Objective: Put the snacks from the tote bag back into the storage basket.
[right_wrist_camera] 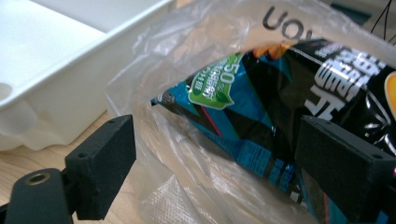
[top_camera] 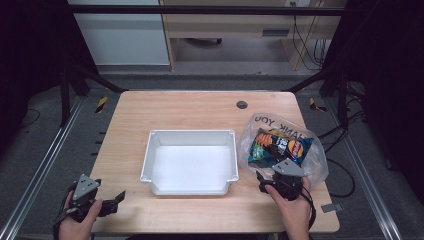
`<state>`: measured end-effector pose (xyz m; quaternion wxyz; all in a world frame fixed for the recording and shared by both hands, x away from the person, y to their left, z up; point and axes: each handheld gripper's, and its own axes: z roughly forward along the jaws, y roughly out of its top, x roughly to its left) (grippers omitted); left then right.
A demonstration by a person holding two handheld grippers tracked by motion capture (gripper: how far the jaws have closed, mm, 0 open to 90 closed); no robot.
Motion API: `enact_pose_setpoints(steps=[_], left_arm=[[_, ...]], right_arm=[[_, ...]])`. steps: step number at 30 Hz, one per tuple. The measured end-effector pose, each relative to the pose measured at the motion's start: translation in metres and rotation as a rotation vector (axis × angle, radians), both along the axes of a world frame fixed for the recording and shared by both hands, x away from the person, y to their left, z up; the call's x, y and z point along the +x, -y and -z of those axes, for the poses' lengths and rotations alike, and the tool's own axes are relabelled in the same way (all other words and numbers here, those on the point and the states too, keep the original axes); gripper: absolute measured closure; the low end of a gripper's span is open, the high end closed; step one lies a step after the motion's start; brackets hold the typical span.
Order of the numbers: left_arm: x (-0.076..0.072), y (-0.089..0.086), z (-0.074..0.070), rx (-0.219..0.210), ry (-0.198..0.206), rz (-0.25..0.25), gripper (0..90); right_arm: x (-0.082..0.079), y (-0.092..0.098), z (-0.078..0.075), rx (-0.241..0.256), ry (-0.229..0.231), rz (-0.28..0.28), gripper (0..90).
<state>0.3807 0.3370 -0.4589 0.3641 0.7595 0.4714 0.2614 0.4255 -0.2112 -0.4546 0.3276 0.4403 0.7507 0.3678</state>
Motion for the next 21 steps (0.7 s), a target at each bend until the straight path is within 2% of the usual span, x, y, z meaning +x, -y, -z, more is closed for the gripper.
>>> enact_pose_setpoints(steps=[1,2,6,8,14,16,21], left_arm=[[0.0,0.0,0.0,0.0,0.0,0.0,4.8],[0.0,-0.001,-0.001,0.01,0.01,-0.008,5.1],[0.0,-0.003,0.0,0.007,0.0,-0.022,5.1],[0.001,-0.003,0.0,0.009,-0.007,-0.018,5.1],[0.003,0.005,0.007,0.012,-0.033,-0.012,5.1],[0.002,0.005,0.009,0.003,-0.036,-0.015,5.1],[0.001,0.008,0.007,0.013,-0.034,0.008,5.1]], right_arm=[[0.0,0.0,0.0,0.0,0.0,0.0,12.7],[0.002,0.001,0.001,0.011,-0.023,0.015,12.5],[0.004,0.002,0.003,0.018,-0.032,0.027,11.4],[0.005,0.002,0.003,0.028,-0.026,0.012,10.8],[0.004,-0.002,0.002,0.005,-0.02,-0.005,10.3],[0.004,-0.002,0.001,0.001,-0.024,-0.007,9.8],[0.005,-0.003,0.001,-0.007,-0.038,-0.012,9.1]])
